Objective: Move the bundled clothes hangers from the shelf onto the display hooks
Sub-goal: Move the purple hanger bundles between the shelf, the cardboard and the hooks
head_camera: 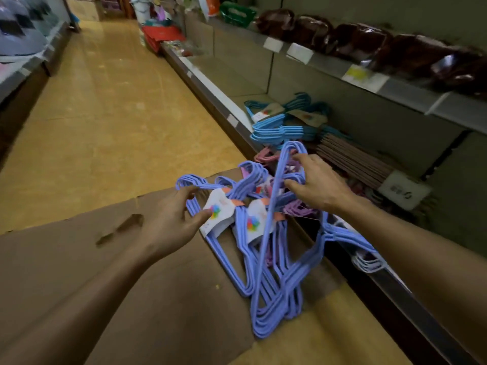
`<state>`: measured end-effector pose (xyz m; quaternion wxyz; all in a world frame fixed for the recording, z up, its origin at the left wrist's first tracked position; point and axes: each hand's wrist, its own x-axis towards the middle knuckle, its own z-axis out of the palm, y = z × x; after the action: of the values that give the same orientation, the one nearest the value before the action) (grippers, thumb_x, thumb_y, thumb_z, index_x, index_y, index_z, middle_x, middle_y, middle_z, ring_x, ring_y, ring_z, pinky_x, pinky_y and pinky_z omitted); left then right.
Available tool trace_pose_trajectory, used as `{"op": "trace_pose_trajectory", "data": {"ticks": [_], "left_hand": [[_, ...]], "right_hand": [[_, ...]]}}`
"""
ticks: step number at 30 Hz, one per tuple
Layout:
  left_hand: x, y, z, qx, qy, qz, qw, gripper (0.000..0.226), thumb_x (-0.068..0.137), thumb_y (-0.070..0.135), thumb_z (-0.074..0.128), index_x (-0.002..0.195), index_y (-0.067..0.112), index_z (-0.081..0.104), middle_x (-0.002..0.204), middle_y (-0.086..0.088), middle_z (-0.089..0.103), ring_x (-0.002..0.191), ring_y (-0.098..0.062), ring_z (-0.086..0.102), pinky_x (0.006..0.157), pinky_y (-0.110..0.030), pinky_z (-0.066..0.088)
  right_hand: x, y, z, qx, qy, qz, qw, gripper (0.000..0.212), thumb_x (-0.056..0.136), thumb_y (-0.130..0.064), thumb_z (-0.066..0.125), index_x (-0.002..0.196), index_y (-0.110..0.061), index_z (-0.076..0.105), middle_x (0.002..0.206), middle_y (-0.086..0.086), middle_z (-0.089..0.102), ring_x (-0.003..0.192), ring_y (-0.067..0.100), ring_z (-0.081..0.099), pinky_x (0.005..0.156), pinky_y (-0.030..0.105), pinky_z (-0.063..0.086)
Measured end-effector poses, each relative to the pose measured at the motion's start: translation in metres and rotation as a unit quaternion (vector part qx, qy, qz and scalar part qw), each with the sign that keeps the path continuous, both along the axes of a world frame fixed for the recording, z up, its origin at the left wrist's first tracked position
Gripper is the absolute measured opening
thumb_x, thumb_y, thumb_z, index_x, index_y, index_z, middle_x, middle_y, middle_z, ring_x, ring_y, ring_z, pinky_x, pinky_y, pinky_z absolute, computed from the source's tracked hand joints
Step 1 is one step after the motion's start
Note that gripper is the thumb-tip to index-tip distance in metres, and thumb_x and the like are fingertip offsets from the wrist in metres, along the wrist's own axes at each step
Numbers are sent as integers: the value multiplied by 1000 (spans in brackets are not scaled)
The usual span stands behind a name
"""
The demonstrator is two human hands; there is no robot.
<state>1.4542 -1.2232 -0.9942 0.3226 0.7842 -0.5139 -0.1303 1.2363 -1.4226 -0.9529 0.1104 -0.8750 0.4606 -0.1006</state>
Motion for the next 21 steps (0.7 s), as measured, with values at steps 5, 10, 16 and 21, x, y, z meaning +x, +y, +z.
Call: {"op": "trace_pose_trajectory", "data": {"ticks": [5,10,16,21], "left_hand": [[-39,-50,-18,-11,88,-36,995,52,92,31,66,139,16,50,132,-5,58,106,-21,63,91,-36,50],[-76,-78,-41,25,134,-58,989,50,98,33,58,143,18,44,138,-3,53,109,-22,61,82,-26,41],[-97,-88,-67,110,192,-71,973,60,100,38,52,153,24,26,153,-4,39,126,-25,52,83,-28,39],[-107,-90,-74,155,198,-83,964,58,102,35,49,153,24,23,124,-7,54,102,-19,57,80,-29,40]], "right_hand": [[-57,-15,-16,44,-51,-69,995,59,89,-36,67,139,-11,47,134,16,53,125,33,50,100,35,40],[-66,-23,-34,104,-41,-92,989,71,90,-41,68,146,-8,40,145,12,51,129,32,50,101,34,40],[-44,-29,-54,160,-26,-133,978,62,89,-40,68,136,-8,43,131,17,57,121,34,54,90,36,46],[-44,-34,-64,161,-18,-144,976,49,91,-21,65,132,-8,43,131,21,50,113,36,55,77,32,40]]}}
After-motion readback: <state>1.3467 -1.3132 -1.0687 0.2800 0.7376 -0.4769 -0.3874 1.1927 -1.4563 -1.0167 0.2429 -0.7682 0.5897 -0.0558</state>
